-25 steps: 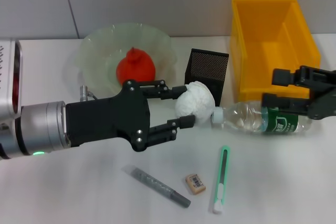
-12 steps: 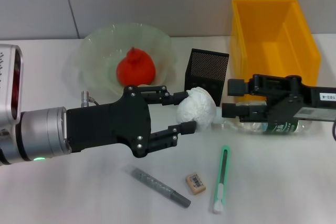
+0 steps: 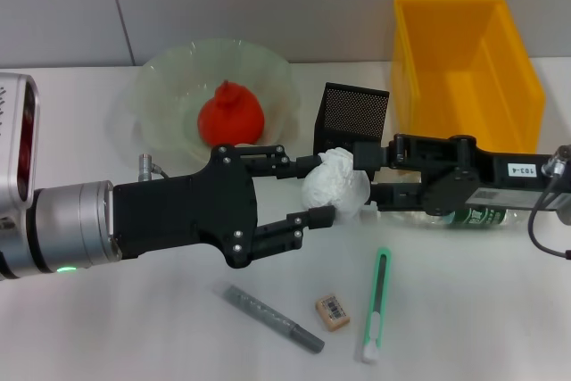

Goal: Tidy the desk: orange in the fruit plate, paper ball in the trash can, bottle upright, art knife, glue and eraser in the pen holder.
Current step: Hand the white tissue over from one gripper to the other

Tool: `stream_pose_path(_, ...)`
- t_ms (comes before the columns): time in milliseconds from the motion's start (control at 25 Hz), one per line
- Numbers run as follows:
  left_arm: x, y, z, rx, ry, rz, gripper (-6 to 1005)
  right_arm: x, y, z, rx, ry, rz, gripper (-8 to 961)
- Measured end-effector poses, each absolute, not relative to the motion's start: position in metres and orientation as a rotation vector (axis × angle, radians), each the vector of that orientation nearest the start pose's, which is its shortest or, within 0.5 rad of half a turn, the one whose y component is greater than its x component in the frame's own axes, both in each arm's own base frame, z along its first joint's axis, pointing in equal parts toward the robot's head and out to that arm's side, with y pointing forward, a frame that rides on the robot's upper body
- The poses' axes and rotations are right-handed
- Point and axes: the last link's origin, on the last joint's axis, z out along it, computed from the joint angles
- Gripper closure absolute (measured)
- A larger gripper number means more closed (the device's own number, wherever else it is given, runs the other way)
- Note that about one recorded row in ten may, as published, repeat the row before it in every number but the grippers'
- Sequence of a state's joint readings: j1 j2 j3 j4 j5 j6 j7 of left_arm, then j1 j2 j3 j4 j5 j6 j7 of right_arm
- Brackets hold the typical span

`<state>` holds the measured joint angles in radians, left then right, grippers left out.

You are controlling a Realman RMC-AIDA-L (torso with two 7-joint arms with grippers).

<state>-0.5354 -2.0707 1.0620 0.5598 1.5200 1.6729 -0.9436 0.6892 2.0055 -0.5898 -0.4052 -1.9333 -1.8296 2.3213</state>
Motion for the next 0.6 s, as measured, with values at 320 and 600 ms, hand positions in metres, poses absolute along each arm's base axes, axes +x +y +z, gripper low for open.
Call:
stream_pose_path(320,-0.2009,0.3118,-0.0224,-2.757,0.073,-1.102,514,0.2051,0.3324,0.0021,-2.611,2.037,1.116,164)
stream_pose_path(600,-0.2011,0.3127,-0.0226,-2.754,0.07,-1.097,514,0.2031,0.3313,0.0004,-2.634,2.034,1.104,165)
